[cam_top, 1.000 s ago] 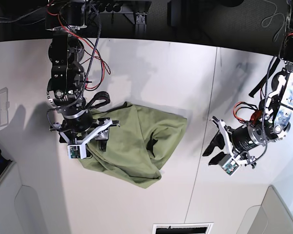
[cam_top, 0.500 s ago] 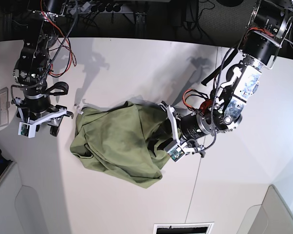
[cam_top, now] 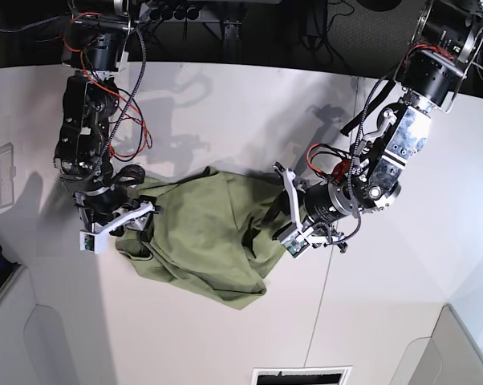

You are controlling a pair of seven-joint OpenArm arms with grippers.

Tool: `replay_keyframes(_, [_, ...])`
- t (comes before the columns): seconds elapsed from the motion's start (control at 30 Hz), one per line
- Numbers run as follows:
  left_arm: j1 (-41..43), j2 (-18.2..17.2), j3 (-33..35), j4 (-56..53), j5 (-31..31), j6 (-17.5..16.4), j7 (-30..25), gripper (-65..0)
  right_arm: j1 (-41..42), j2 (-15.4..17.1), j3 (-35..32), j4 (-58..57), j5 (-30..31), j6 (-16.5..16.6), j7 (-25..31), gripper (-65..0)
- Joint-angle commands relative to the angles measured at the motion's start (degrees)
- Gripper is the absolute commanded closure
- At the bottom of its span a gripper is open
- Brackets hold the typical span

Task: Layout the t-shirt on the table in an organized manner, then fold the t-shirt properly
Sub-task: 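Pinch the green t-shirt fabric with both grippers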

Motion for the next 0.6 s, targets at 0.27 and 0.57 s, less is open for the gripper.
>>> replay_keyframes(0.27, [-1.1, -0.2, -0.4, 0.9, -0.4, 0.2, -1.0, -24.7, 2.6, -0.2, -0.1, -3.1, 0.6, 0.5, 2.7, -25.0])
replay_keyframes(0.57, [-1.1, -0.2, -0.4, 0.9, -0.4, 0.2, -1.0, -24.7, 3.1, -2.3, -0.1, -2.3, 0.7, 5.8, 4.1, 0.0])
